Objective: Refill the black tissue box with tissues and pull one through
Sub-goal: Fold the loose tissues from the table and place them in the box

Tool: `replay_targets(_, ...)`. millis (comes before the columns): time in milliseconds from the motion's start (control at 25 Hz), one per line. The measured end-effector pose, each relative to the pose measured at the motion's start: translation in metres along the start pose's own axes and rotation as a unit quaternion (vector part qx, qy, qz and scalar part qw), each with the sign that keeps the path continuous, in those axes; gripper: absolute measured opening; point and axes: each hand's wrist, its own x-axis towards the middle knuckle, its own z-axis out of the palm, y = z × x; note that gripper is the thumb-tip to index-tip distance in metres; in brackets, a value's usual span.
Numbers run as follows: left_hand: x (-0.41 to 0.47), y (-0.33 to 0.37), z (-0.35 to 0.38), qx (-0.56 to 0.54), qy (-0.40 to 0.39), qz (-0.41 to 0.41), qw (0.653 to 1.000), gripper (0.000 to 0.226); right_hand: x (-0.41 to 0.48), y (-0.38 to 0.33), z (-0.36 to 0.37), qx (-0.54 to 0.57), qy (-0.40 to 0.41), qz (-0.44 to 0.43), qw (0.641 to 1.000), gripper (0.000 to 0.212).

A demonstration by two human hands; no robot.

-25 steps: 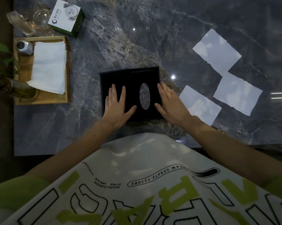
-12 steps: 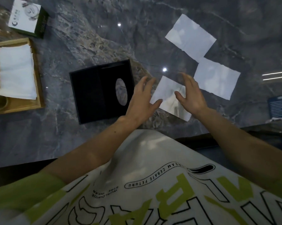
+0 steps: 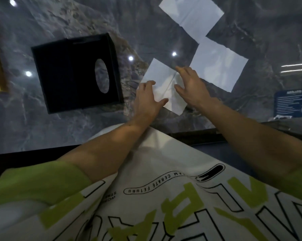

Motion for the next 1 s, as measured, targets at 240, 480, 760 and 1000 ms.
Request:
replay_targets(240, -0.003, 0.0, 0.017, 0.08, 0.028, -0.032, 0.996, 0.057, 0.017, 0.011, 0.003, 0.007, -0.005, 0.02, 1.0, 0.051)
replay_targets(480, 0.005, -0.007, 0.017, 0.082, 0.002, -0.048, 0.995, 0.032, 0.029, 0.003, 0.0, 0.049, -0.041, 0.04, 0.997, 0.045)
replay_targets(760, 0.015, -0.006, 0.005, 0.04, -0.002, -0.077, 0.996, 0.011, 0.035, -0.013, -0.004, 0.156, -0.081, 0.152, 0.972, 0.018)
replay_targets(1000, 0.021, 0.004, -0.017, -0.079, 0.039, -0.044, 0.995, 0.008, 0.032, -0.015, -0.016, 0.401, -0.031, 0.215, 0.89, 0.019)
